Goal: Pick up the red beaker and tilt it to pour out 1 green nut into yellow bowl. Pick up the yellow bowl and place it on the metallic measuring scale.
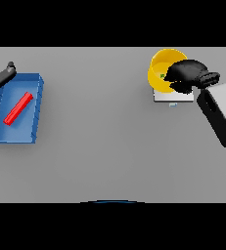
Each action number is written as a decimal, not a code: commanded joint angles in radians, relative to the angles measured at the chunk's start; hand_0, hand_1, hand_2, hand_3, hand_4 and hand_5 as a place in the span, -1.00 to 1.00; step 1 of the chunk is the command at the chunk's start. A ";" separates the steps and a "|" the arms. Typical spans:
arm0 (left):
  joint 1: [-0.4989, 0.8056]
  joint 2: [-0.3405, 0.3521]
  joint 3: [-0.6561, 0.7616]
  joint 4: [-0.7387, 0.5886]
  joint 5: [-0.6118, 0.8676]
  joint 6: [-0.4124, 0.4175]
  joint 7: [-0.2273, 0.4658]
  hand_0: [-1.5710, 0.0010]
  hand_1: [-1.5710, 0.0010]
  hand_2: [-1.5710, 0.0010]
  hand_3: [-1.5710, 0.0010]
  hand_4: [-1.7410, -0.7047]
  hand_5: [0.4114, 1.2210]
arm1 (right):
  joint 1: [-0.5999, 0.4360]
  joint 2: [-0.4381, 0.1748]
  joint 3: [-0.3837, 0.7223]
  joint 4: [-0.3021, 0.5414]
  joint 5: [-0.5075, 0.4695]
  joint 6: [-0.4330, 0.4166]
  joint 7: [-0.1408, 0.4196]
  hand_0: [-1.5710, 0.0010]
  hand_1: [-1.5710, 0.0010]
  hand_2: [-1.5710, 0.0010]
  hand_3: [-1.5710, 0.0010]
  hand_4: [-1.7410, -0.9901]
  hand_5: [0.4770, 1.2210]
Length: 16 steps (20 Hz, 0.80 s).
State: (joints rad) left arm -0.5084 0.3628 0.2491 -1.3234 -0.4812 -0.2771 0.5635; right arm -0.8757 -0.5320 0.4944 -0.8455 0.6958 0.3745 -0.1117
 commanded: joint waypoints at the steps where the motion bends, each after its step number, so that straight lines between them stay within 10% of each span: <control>1: 0.003 -0.002 -0.001 -0.005 -0.006 0.006 0.012 1.00 1.00 1.00 1.00 0.77 -0.13 | -0.013 0.005 -0.002 0.028 0.002 -0.008 -0.004 -0.95 -0.83 -0.91 -0.87 -0.97 1.00; 14: 0.009 0.013 0.012 -0.008 0.004 -0.010 0.022 1.00 1.00 1.00 1.00 0.74 -0.11 | -0.042 0.021 0.004 0.233 -0.001 -0.078 -0.064 -0.80 -0.57 -0.79 -0.96 -0.97 1.00; 16: -0.016 0.012 0.009 0.006 -0.002 -0.006 0.033 1.00 1.00 1.00 1.00 0.73 -0.11 | -0.052 0.026 -0.004 0.249 -0.007 -0.067 -0.059 -0.79 -0.46 -0.51 -0.77 -0.74 1.00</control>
State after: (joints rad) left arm -0.5254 0.3751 0.2578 -1.3175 -0.4834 -0.2830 0.5969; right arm -0.9275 -0.5056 0.4905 -0.5968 0.6890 0.3079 -0.1694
